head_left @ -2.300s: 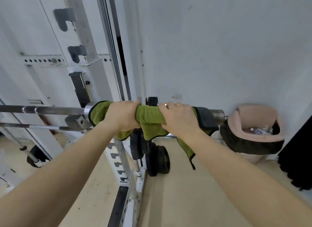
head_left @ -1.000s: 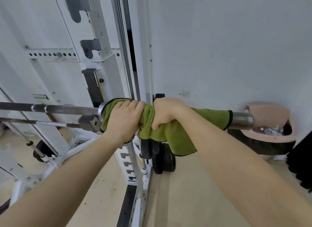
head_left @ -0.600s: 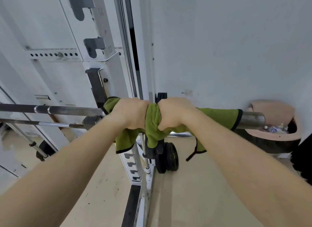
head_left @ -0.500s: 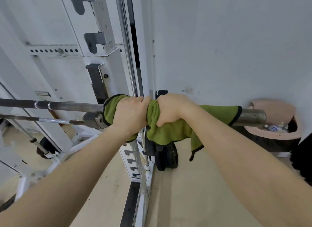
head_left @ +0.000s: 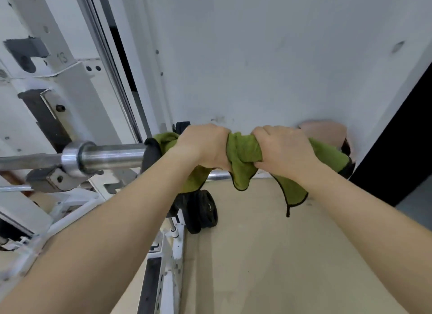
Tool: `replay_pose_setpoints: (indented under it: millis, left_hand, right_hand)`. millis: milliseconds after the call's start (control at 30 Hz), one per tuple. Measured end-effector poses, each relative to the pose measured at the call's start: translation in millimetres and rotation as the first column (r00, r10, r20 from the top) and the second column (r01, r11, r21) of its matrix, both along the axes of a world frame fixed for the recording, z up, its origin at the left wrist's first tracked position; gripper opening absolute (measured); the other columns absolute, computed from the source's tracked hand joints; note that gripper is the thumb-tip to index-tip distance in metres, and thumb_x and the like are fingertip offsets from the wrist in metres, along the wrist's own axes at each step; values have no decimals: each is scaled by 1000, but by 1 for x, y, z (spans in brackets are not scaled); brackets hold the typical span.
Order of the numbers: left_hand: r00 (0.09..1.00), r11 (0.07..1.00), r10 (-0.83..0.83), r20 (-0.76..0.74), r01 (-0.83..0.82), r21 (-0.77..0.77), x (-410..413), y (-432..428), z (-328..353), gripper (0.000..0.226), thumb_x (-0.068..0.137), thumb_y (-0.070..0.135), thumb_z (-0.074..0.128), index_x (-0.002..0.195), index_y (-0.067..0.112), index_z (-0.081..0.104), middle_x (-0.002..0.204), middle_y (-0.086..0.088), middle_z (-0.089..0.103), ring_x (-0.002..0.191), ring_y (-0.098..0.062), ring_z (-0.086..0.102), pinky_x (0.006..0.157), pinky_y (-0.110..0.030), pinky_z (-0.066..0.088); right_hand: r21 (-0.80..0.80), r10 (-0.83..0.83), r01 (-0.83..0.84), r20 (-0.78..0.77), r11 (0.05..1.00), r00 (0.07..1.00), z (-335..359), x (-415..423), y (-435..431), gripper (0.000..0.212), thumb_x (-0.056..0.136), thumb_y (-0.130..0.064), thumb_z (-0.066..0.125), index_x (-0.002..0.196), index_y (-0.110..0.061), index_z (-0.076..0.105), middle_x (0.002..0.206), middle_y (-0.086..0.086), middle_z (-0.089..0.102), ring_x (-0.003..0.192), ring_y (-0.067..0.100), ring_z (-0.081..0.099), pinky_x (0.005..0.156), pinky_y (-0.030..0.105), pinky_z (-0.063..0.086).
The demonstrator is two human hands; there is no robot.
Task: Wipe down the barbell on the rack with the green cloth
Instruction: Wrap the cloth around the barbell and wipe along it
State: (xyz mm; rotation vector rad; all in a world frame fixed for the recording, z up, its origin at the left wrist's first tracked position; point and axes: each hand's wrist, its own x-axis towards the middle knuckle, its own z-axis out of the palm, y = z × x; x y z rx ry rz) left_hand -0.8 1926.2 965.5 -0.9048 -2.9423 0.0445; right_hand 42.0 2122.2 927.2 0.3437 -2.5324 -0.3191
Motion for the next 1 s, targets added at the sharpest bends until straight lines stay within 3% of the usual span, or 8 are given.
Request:
replay_pose_setpoints:
  millis: [67, 133, 233, 367, 467, 600, 733, 1000]
  left_hand:
    - [992, 1000, -9, -124, 9, 0, 0, 11, -11, 49, 63, 68, 66, 87, 27, 55, 70, 7, 60, 59, -21, 59, 54, -29, 47]
    - [878, 1000, -18, -479, 27, 11, 5, 11, -31, 28, 73, 44, 68, 81, 22, 53, 61, 6, 54, 47, -20, 44, 45, -27, 37]
    - [735, 998, -1, -678, 44, 46, 9, 7, -52, 16, 71, 18, 68, 78, 17, 54, 58, 3, 51, 47, -20, 33, 43, -27, 26]
    - [997, 1000, 7, -77, -6, 9, 2, 14, -8, 42, 66, 59, 69, 86, 24, 55, 69, 7, 59, 60, -20, 55, 52, -28, 40]
    - [951, 999, 26, 308, -16, -35, -6, 26, 16, 39, 62, 47, 79, 87, 20, 66, 78, 4, 66, 71, -20, 64, 59, -31, 52]
    - [996, 1000, -1, -84, 2, 14, 9, 14, -6, 45, 68, 61, 67, 89, 23, 55, 69, 8, 56, 61, -21, 58, 53, -29, 42]
    - [846, 988, -13, -533, 92, 122, 9, -48, -36, 44, 74, 59, 62, 78, 18, 49, 62, 7, 50, 49, -19, 46, 44, -27, 31]
    - [922, 977, 190, -339, -210, -24, 2, -170, -13, 49, 67, 65, 63, 89, 23, 51, 70, 7, 57, 60, -21, 56, 52, -29, 41]
  right_hand:
    - [-63, -8, 28, 307, 998, 952, 20, -7, 1, 40, 64, -49, 72, 90, -24, 55, 76, -6, 60, 74, 26, 63, 56, 30, 36]
    - [-187, 39, 99, 619, 977, 784, 40, -19, -7, 36, 60, -47, 77, 82, -23, 61, 71, -6, 66, 72, 21, 67, 58, 32, 51]
    - [-325, 154, 197, 795, 925, 587, 54, -32, -9, 32, 56, -37, 86, 79, -19, 73, 72, -2, 75, 72, 20, 74, 69, 40, 63]
    - [-210, 26, 77, 450, 975, 893, 30, -9, -8, 40, 58, -53, 76, 80, -23, 62, 71, -6, 66, 69, 21, 65, 51, 29, 41]
    - [0, -35, 35, -7, 999, 999, 4, 10, -15, 34, 67, -51, 73, 81, -24, 56, 74, -6, 63, 66, 24, 64, 48, 25, 13]
    - [-118, -47, 106, 421, 987, 906, 32, -2, -28, 25, 66, -39, 67, 80, -23, 56, 72, -5, 60, 63, 23, 58, 54, 28, 38]
    - [-145, 5, 84, 527, 986, 850, 44, -13, -76, 29, 61, -45, 72, 72, -26, 52, 69, -6, 59, 60, 17, 57, 56, 28, 41]
    - [-159, 99, -78, 127, 984, 987, 14, -23, -208, 16, 77, -27, 67, 89, -21, 59, 77, -1, 60, 67, 26, 60, 52, 29, 28]
